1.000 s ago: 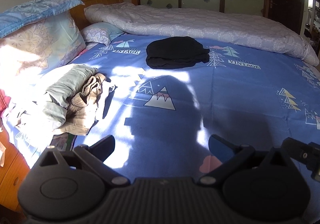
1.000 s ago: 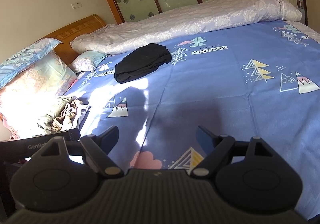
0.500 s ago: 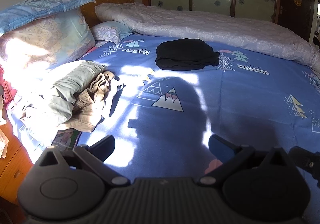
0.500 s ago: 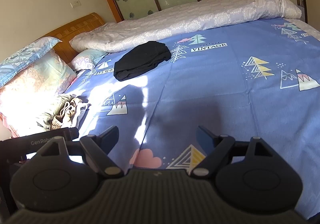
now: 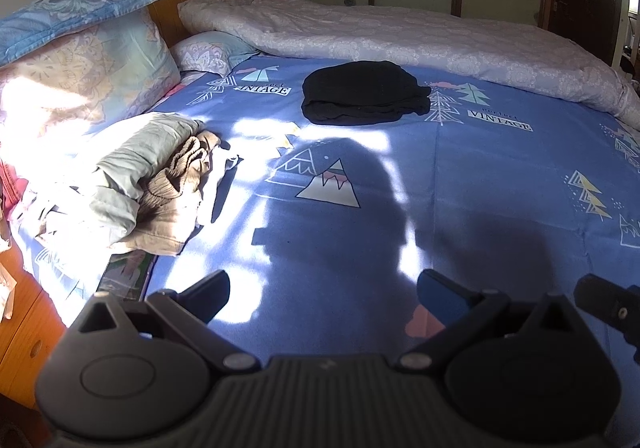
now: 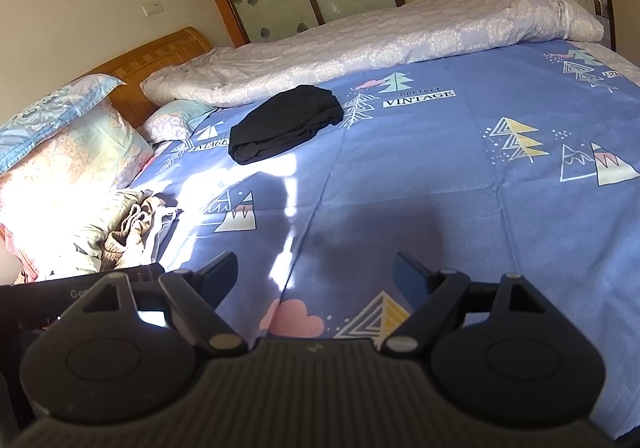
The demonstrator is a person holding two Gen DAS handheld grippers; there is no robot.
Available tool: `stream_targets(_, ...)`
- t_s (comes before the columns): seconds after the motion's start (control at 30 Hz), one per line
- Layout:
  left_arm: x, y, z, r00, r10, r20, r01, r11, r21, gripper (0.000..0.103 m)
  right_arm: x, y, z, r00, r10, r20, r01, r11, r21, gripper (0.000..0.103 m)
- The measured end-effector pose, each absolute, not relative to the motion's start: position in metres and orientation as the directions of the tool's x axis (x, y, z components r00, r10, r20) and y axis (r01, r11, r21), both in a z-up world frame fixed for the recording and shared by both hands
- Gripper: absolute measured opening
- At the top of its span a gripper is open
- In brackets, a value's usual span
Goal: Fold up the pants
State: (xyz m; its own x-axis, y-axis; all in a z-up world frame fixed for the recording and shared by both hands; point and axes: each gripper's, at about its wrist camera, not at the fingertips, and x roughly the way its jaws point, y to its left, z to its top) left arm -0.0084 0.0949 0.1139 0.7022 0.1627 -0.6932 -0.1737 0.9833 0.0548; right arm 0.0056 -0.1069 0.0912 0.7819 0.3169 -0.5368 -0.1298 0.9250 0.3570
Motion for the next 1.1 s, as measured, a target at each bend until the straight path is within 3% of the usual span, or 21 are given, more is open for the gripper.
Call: stream_targets(1.1, -0.0086, 0.0918, 0.1079, 0.683, 0.149, -0.715, -0.167, 0.985, 0.046, 0.103, 0.0063, -0.1089, 0.0877, 0.773, 0.319, -0.549, -0.129, 0.926, 0.356, 0.086)
